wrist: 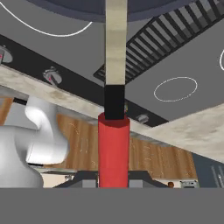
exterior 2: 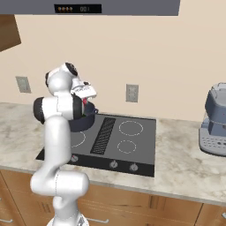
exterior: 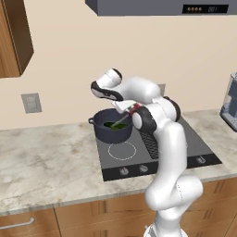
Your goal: Put the lime and cucumber in the pot. Retrieve the spatula and lightly stir the vegetables in the pot.
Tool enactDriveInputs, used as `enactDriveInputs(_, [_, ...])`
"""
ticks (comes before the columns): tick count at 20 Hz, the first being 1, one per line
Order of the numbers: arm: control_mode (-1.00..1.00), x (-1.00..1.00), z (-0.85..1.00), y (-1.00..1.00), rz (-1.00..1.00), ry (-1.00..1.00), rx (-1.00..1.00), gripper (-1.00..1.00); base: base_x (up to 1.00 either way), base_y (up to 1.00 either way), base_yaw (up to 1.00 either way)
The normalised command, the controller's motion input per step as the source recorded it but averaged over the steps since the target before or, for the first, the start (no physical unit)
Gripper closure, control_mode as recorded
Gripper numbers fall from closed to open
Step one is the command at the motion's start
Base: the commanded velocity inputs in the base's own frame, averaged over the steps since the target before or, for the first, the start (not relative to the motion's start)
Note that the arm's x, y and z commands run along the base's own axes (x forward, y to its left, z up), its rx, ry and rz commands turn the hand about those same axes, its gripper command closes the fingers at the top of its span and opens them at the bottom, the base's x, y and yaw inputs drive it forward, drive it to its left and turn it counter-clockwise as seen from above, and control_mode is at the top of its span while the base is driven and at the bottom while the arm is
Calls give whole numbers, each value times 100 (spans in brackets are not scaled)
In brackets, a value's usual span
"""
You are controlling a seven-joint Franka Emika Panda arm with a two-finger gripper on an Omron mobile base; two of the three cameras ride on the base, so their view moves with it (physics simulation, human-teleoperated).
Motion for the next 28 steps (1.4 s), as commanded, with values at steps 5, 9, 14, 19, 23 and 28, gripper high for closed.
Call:
enactDriveInputs(5, [-100, 0, -17, 0, 0, 15, -5, 100, 0, 0, 0])
enactDriveInputs(9, [-100, 10, -5, 0, -1, 3, -7, 100, 0, 0, 0])
enactDriveInputs(14, [-100, 26, 0, 0, -2, -8, -4, 100, 0, 0, 0])
enactDriveInputs(19, [-100, 11, -1, 3, -2, -8, 0, 100, 0, 0, 0])
enactDriveInputs(23, [-100, -19, -44, 0, -1, 9, 0, 100, 0, 0, 0])
enactDriveInputs(28, [-100, -5, -69, 0, 0, 19, -2, 100, 0, 0, 0])
